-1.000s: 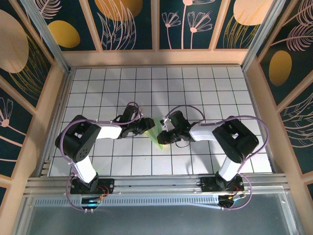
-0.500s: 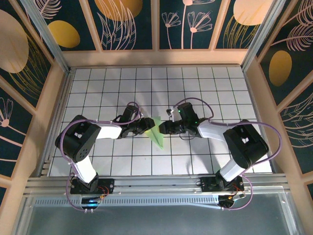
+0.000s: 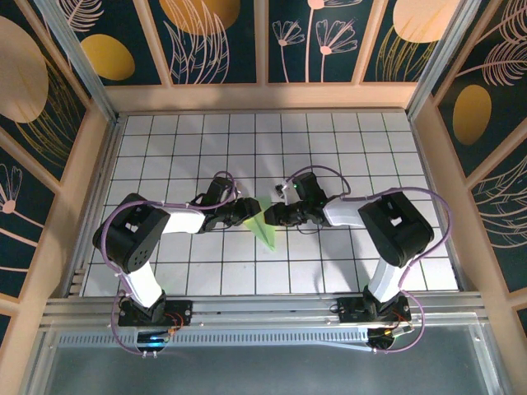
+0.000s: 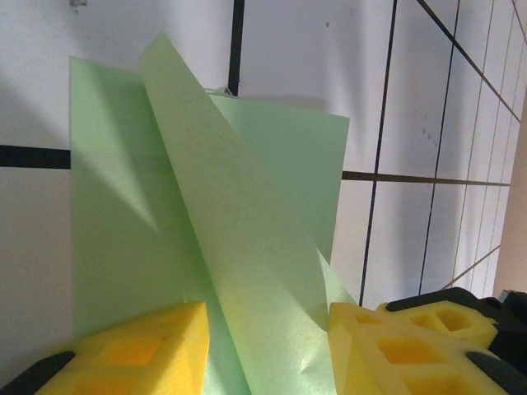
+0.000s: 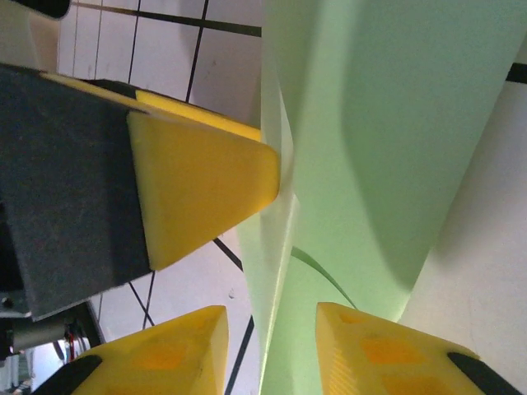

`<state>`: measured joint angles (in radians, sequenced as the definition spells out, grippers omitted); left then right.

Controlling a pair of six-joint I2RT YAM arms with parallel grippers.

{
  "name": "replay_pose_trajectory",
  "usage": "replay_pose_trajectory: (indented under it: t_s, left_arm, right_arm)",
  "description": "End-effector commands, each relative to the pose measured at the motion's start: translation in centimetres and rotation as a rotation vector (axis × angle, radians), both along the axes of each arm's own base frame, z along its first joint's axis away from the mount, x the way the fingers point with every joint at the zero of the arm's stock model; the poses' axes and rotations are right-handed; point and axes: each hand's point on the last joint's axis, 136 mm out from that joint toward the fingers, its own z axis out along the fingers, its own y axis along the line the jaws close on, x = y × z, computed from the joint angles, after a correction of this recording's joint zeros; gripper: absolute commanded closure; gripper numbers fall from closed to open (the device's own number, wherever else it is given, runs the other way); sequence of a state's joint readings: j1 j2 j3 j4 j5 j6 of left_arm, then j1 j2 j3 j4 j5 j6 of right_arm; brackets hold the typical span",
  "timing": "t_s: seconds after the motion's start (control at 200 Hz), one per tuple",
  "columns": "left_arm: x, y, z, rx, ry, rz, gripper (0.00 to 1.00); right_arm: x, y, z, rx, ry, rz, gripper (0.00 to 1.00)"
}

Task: Fold a paper plane with a square sheet of paper (fold left side to right side)
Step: Fourth fold the wing at the center of the table.

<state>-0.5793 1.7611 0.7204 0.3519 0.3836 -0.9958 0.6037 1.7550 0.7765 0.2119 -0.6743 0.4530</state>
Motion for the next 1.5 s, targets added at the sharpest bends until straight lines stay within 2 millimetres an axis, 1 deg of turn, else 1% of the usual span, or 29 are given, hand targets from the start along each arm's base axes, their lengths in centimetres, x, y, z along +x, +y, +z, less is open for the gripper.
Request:
replay_pose_trajectory:
  t_s: [0.0,0.065,0.16,0.365,0.621,0.791,1.096,1.496]
  left_arm:
    - [-0.6,1.2,-2.0,0.074,0.027,0.012,0.57]
    - [-0.5,1.2,-2.0,0.074,0.027,0.012,0.57]
    - [-0.5,1.1,-2.0,0.073,0.026,0.012,0.57]
    - [-0.6,1.1,-2.0,0.073,0.027,0.011,0.57]
    - [-0.6,1.2,-2.0,0.074,0.025,0.013,0.57]
    - [-0.6,1.2,-2.0,0.073,0.028,0.012,0.56]
    - [-0.6,1.1,-2.0,0.074,0.028,0.011,0.56]
    - [-0.6,1.1,-2.0,0.072,0.028,0.010,0.55]
  right_arm:
    - [0.5,1.4,1.0,0.047,-0.020,0.026,0.69]
    - [0.5,1.4,0.9,0.046,-0.018,0.026,0.72]
    - [0.4,1.3,0.5,0.037,-0.010,0.025,0.79]
    - [0.5,0.8,-0.2,-0.007,-0.009,0.009,1.00]
    - [1.1,-0.6,-1.1,-0.101,-0.034,-0.036,1.00]
    - [1.3,-1.1,-1.5,-0.134,-0.042,-0.053,1.00]
    - [1.8,-1.3,-1.7,-0.161,-0.052,-0.064,1.00]
    - [1.7,-1.4,-2.3,-0.178,-0.041,-0.059,1.00]
